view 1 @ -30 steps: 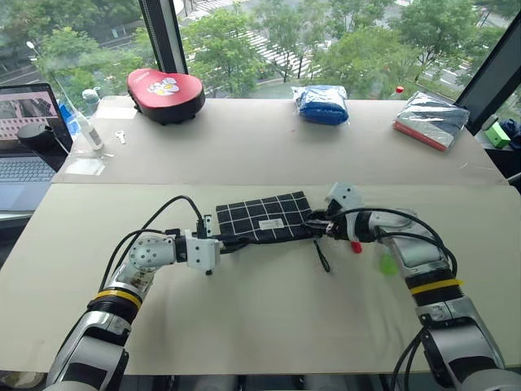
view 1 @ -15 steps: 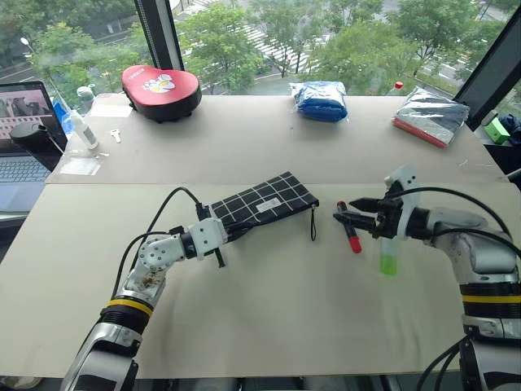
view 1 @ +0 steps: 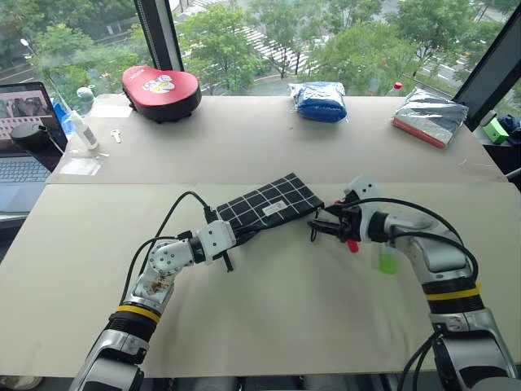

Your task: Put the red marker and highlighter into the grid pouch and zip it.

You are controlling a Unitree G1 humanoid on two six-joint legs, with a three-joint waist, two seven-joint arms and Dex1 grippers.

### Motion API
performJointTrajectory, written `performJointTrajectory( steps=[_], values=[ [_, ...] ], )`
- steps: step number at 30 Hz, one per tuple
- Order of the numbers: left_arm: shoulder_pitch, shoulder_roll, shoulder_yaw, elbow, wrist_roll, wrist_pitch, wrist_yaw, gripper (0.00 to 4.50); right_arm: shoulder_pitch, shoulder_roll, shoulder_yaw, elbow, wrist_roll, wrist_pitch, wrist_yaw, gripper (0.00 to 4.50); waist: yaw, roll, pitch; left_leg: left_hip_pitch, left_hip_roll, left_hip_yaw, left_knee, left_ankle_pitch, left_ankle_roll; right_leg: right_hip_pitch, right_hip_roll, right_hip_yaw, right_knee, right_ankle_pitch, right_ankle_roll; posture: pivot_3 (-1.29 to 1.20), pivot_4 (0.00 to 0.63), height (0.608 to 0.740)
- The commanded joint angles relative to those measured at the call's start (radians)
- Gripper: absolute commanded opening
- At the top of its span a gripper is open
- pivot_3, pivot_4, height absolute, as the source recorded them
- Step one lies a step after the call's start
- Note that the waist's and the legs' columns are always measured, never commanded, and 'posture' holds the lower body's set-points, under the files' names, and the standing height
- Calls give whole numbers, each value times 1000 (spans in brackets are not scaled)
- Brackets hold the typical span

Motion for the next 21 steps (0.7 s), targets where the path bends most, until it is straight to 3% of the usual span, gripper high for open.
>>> performJointTrajectory(
  steps=[1, 13, 16, 21],
  values=[
    [11, -2, 25, -58, -11, 15, 21, 0, -18, 7, -3, -8, 1, -27, 1, 3744, -1, 0, 0, 0, 0, 0, 0, 0, 0, 0, 0, 0, 0, 0, 0, 0, 150, 740],
    [24, -23, 43, -120, -26, 74, 40, 0, -71, 57, 40, 75, -48, -82, -12, 3744, -5, 0, 0, 0, 0, 0, 0, 0, 0, 0, 0, 0, 0, 0, 0, 0, 150, 740],
    [34, -22, 42, -132, -23, 79, 41, 0, -81, 65, 41, 94, -54, -103, -10, 3003, -5, 0, 0, 0, 0, 0, 0, 0, 0, 0, 0, 0, 0, 0, 0, 0, 150, 740],
    [36, -19, 39, -133, -13, 78, 42, 0, -75, 61, 60, 75, -50, -112, 32, 1389, -7, 0, 0, 0, 0, 0, 0, 0, 0, 0, 0, 0, 0, 0, 0, 0, 150, 740]
  ],
)
